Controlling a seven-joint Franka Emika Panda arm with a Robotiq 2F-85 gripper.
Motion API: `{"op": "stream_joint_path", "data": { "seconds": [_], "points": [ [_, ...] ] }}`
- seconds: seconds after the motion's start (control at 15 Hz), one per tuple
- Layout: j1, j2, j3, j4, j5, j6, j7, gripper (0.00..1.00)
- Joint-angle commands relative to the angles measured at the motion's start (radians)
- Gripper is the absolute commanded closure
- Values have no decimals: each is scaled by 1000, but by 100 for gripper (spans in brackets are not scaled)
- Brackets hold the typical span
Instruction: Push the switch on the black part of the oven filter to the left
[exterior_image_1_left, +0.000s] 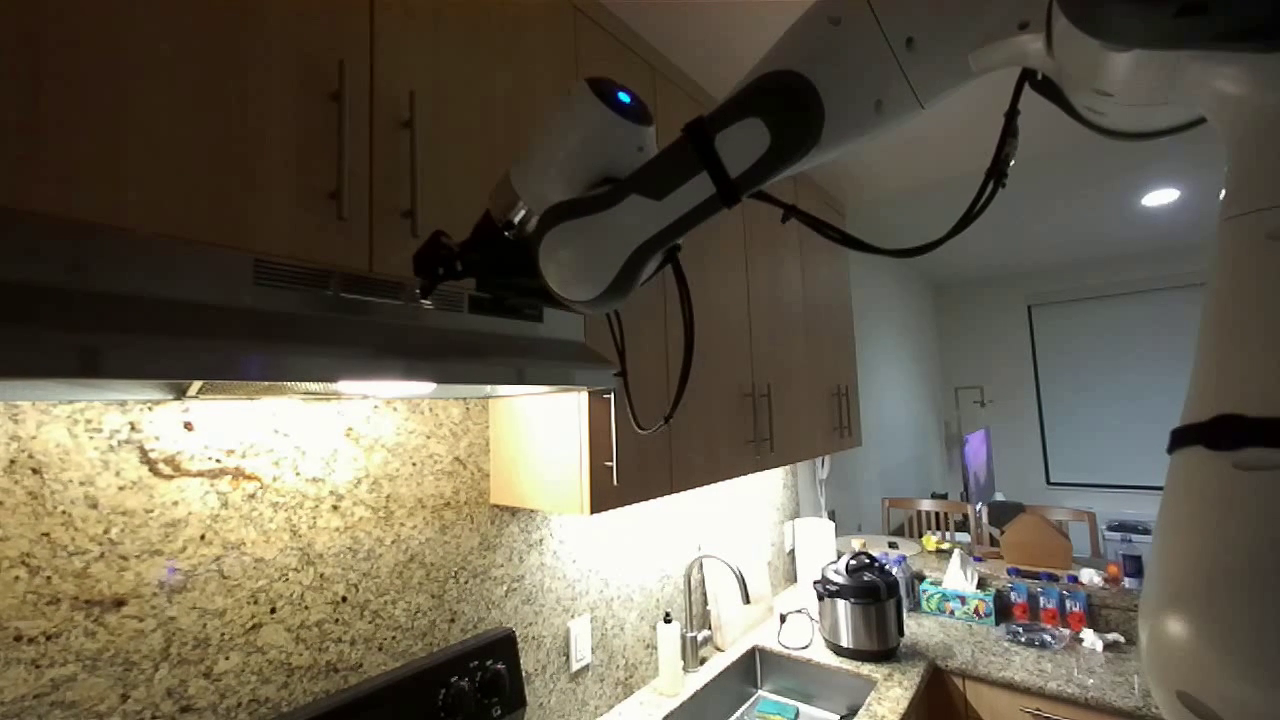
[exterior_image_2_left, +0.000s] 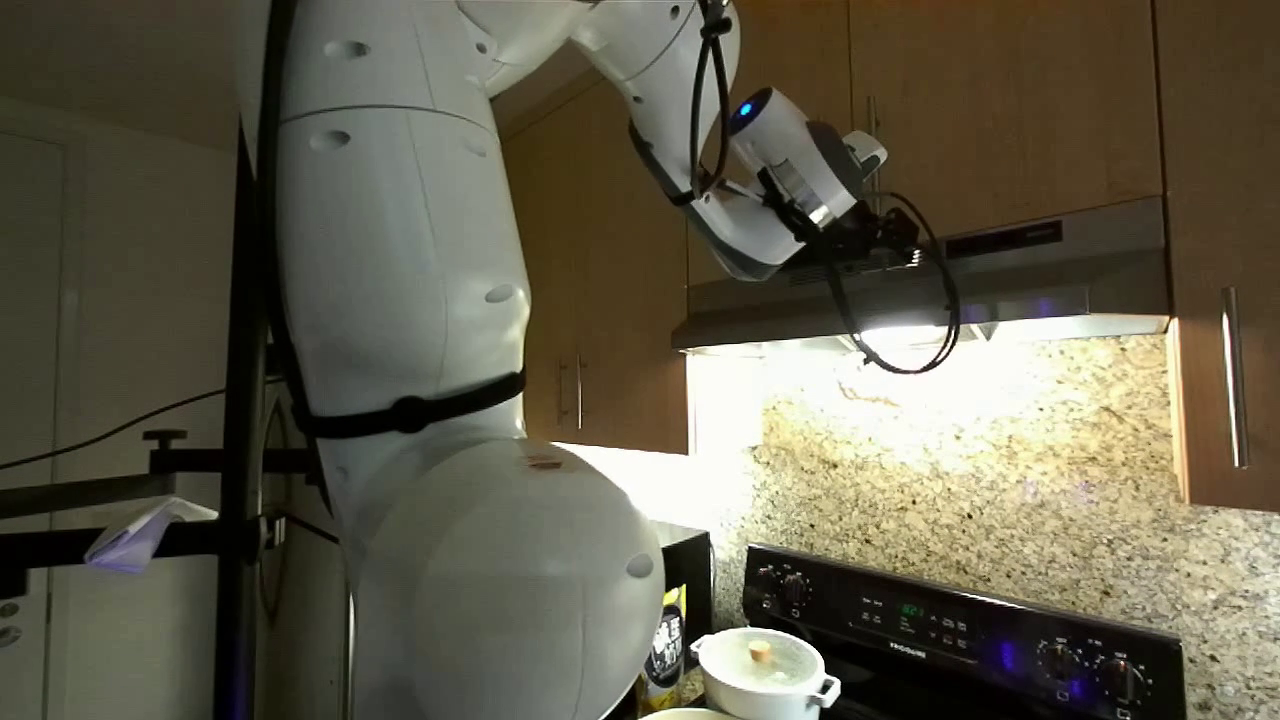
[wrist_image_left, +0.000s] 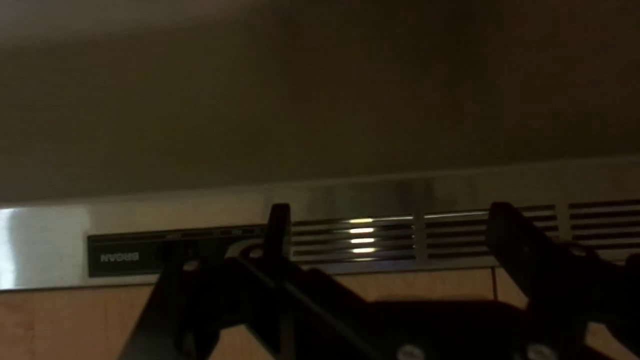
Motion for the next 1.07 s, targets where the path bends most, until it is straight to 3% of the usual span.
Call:
{"op": "stream_joint_path", "data": {
  "seconds": [0.0, 0.13, 0.2, 0.27, 0.4, 0.6, 1.0],
  "points": [
    [93, 48, -51, 23, 240, -20, -188, 0],
    [182, 74, -111, 44, 375, -47, -279, 0],
    [141, 68, -80, 54, 430, -83, -311, 0],
    [141, 63, -91, 61, 459, -110, -327, 0],
    [101, 31, -104, 69, 386, -164, -252, 0],
    [30, 14, -99, 101, 264, -150, -168, 0],
    [35, 85, -106, 191, 269, -130, -227, 0]
  ]
}}
